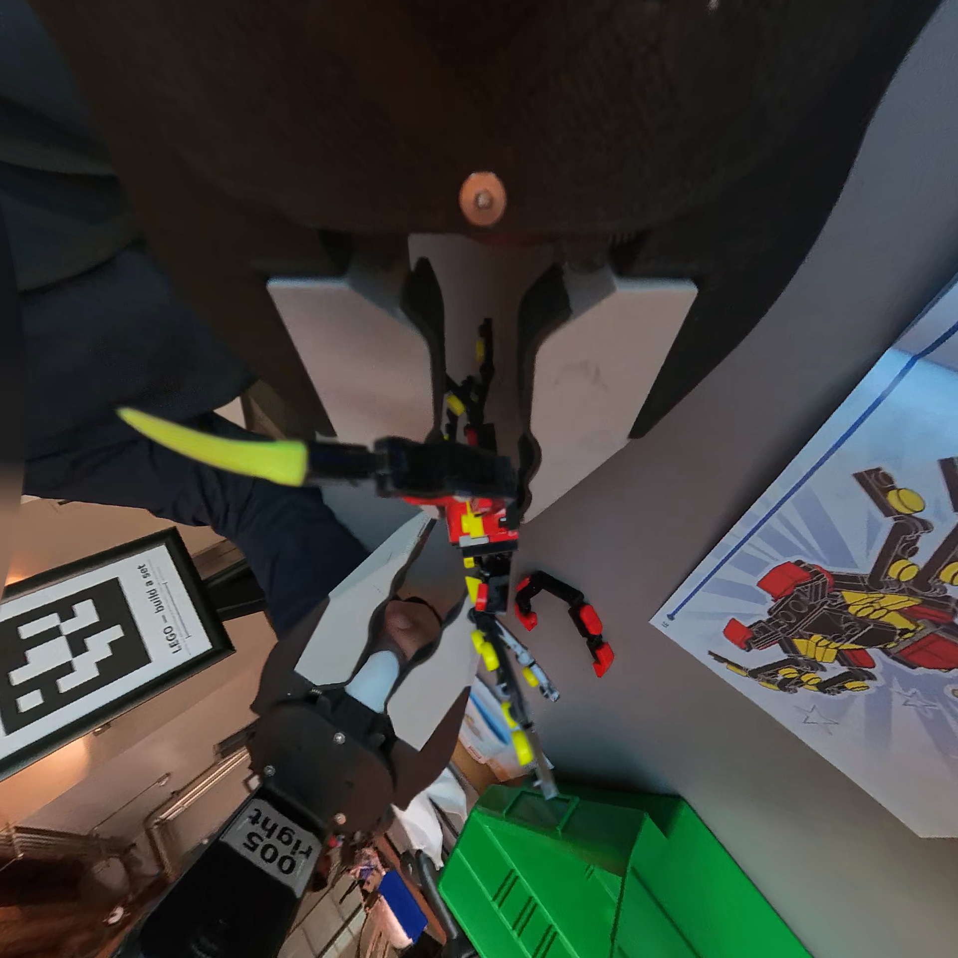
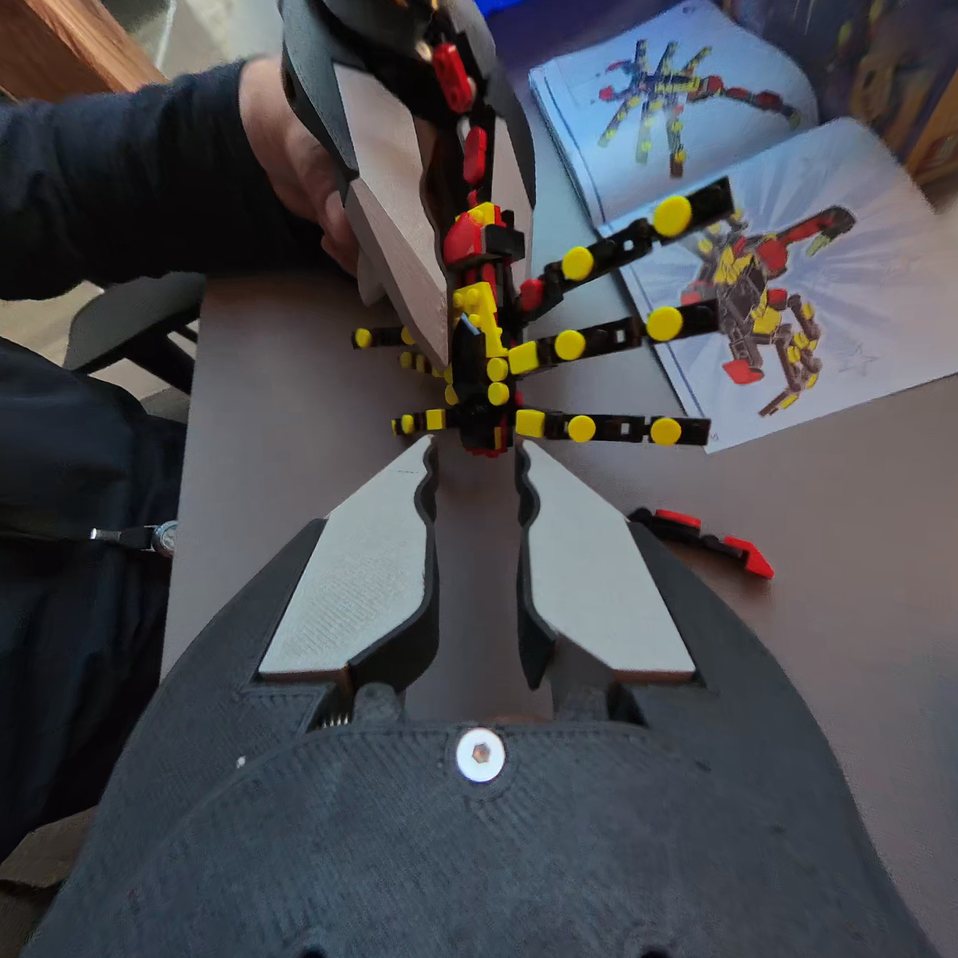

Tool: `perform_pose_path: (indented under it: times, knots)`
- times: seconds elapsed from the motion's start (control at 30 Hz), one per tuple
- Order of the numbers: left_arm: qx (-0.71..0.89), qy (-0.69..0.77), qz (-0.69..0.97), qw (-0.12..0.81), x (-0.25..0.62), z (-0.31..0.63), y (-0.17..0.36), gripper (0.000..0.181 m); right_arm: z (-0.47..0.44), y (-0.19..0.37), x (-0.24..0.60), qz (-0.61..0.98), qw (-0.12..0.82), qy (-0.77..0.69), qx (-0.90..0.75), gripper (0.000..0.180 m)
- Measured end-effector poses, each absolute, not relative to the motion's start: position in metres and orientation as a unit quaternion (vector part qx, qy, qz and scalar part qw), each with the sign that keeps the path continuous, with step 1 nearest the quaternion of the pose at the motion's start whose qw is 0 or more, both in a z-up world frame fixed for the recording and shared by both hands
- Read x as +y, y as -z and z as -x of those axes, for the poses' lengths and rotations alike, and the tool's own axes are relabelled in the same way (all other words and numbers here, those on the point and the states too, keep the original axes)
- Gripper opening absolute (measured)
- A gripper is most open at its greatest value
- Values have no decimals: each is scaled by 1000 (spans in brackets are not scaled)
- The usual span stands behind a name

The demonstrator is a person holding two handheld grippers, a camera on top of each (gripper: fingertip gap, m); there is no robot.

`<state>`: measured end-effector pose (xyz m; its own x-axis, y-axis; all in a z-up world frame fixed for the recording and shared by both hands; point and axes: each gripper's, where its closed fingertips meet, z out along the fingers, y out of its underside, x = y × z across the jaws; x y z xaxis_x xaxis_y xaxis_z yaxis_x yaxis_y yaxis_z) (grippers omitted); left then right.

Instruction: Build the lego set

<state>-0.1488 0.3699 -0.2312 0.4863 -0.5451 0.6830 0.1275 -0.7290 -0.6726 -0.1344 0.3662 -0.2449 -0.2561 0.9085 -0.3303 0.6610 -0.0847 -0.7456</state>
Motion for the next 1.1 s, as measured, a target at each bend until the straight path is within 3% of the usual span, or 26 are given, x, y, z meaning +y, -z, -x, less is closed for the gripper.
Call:
perform_pose_path:
  times: [0.47,0.57,0.7,0.93,1.1]
  knots:
    - [179,314,875,322,374,201,265,64,95,279,414,625,180,-251,-717,32]
    - [199,285,883,316,369,208,264,85,98,283,416,615,201,-226,-728,7]
    - [210,260,889,314,360,224,258,98,97,272,414,606,204,-253,-726,6]
    - [218,203,891,343,346,263,239,91,105,226,390,563,198,-414,-688,6]
    - [298,203,834,418,346,235,209,64,109,214,367,488,238,-422,-726,6]
